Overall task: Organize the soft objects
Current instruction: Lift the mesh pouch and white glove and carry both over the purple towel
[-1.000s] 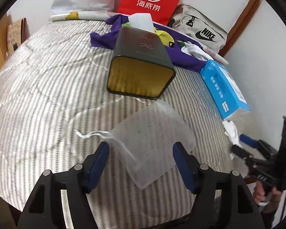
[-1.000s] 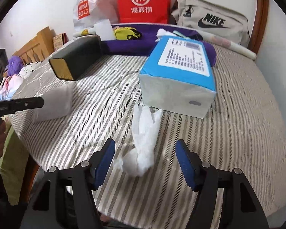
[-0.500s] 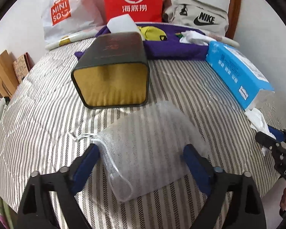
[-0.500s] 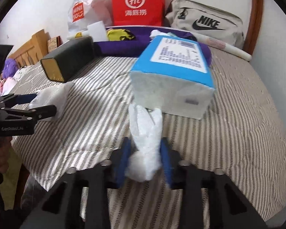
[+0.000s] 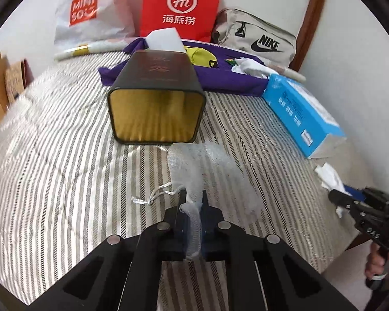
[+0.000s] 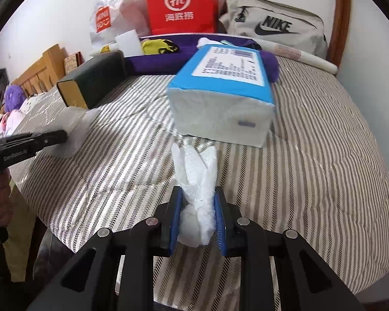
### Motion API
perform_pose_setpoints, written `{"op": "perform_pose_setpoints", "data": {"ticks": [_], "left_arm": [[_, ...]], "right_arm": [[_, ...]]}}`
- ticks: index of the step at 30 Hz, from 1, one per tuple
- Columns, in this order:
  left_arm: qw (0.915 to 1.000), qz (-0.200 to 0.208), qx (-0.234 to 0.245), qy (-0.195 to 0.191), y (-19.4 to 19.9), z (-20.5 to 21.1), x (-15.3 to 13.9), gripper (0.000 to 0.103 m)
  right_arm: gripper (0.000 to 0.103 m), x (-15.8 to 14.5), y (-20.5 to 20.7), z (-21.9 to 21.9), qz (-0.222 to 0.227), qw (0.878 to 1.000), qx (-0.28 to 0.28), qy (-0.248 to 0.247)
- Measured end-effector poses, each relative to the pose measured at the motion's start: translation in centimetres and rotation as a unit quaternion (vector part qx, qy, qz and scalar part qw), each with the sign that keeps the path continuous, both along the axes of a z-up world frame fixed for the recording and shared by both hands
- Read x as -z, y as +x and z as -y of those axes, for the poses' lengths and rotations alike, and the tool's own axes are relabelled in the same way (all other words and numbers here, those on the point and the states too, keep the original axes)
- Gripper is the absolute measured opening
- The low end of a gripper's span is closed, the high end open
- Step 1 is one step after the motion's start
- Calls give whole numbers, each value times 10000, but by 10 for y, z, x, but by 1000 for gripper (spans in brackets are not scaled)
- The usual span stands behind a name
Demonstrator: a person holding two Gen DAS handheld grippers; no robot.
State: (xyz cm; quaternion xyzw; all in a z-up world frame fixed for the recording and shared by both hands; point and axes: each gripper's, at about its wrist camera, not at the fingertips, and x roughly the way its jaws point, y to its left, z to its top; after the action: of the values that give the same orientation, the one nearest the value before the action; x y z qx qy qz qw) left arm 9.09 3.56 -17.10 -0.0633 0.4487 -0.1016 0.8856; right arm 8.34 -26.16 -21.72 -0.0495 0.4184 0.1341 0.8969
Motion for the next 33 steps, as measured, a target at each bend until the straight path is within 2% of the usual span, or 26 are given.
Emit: {"op": "perform_pose_setpoints", "data": {"ticks": [9, 14, 33], "left_arm": [[9993, -131, -198, -284, -8, -15, -7, 7], [9982, -93, -313, -511, -14, -27, -20, 7], [9977, 239, -350, -536, -16, -28, -75, 7]], "right_arm": [[23, -11, -3, 15, 14, 9991, 196, 370], [23, -19, -5, 16, 12, 9991, 222, 366], [23, -76, -9, 8, 390, 9977, -107, 552]]}}
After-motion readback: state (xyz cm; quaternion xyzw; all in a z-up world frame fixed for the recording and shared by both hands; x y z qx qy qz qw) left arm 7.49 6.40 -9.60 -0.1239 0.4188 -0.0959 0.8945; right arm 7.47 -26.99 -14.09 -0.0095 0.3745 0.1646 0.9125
